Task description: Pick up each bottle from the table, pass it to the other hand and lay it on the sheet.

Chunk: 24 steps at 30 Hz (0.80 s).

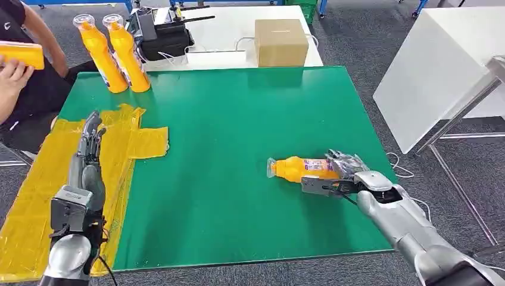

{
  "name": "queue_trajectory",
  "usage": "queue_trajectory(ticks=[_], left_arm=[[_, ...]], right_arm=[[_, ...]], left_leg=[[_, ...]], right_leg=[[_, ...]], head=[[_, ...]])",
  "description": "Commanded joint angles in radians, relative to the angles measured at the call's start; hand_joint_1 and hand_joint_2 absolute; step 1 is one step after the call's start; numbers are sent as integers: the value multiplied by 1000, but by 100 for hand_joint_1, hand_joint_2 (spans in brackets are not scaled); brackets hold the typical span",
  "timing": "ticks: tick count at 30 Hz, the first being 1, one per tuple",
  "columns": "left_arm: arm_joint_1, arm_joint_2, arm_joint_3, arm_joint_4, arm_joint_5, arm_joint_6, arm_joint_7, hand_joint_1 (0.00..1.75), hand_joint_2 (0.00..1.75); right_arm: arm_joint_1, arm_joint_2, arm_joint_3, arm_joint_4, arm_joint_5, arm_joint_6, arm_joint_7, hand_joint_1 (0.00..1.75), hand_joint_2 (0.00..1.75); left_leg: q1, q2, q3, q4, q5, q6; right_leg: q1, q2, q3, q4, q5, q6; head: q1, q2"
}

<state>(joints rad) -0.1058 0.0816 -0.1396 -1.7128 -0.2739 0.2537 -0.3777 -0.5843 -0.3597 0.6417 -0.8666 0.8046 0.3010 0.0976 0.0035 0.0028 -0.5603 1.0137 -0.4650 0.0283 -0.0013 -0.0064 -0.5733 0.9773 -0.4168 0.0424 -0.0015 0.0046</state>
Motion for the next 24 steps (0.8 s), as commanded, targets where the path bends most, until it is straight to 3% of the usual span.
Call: queue_trajectory(ticks=[1,2,3,9,11,15,17,18,19,23,24], left_arm=[[-77,9,-59,70,12,4,6,0,0],[-84,11,-66,75,20,3,3,0,0],[-91,12,-74,83,23,5,0,0,0],[-105,20,-86,110,55,22,-5,0,0],[-100,23,-83,108,56,23,-6,0,0],[-79,20,-71,94,68,23,-2,0,0],[-35,15,-50,64,121,-16,24,0,0],[-3,5,-32,41,170,-48,32,0,0],[21,-4,-22,24,210,-72,38,0,0],[155,-57,9,-17,355,-148,6,0,0],[181,-70,9,-26,380,-154,2,0,175]], right_arm=[[-31,75,91,278,4,32,-20,0,175],[-20,72,92,286,5,45,-21,79,175],[-4,70,90,307,7,44,-21,175,175],[23,65,54,344,-9,-1,-55,175,175],[9,65,53,338,-11,18,-51,175,175],[5,74,3,285,-47,-29,-49,175,175],[3,92,-60,181,-113,-84,-57,175,175],[17,99,-95,80,-165,-107,-53,175,175],[33,101,-117,-11,-211,-120,-48,175,175],[168,56,-204,-426,-449,-181,-88,175,175],[199,53,-221,-511,-494,-194,-100,175,175]], left_leg=[[2,0,7,-3,0,-1],[1,3,8,-2,0,-1],[2,3,9,-1,-1,-1],[1,3,19,-2,-1,-1],[2,1,20,-1,-1,-2],[1,3,23,-2,-2,-1],[1,3,22,-3,0,0],[1,6,24,-3,-1,0],[1,7,23,-4,0,0],[0,9,20,-2,-1,0],[0,9,18,-2,-1,0]], right_leg=[[2,1,7,-4,1,-1],[1,2,8,-3,1,-1],[1,2,8,-3,1,-1],[1,2,15,-5,1,-1],[2,1,8,-5,1,-2],[1,3,11,-4,0,-2],[1,3,10,-6,1,-2],[1,6,22,-5,1,-2],[0,7,21,-5,2,-1],[0,9,18,-2,2,1],[-1,9,16,-1,1,1]], head=[[1,0],[0,0],[1,0],[0,0],[1,0],[1,0],[1,0],[1,0],[1,0],[1,0],[1,0]])
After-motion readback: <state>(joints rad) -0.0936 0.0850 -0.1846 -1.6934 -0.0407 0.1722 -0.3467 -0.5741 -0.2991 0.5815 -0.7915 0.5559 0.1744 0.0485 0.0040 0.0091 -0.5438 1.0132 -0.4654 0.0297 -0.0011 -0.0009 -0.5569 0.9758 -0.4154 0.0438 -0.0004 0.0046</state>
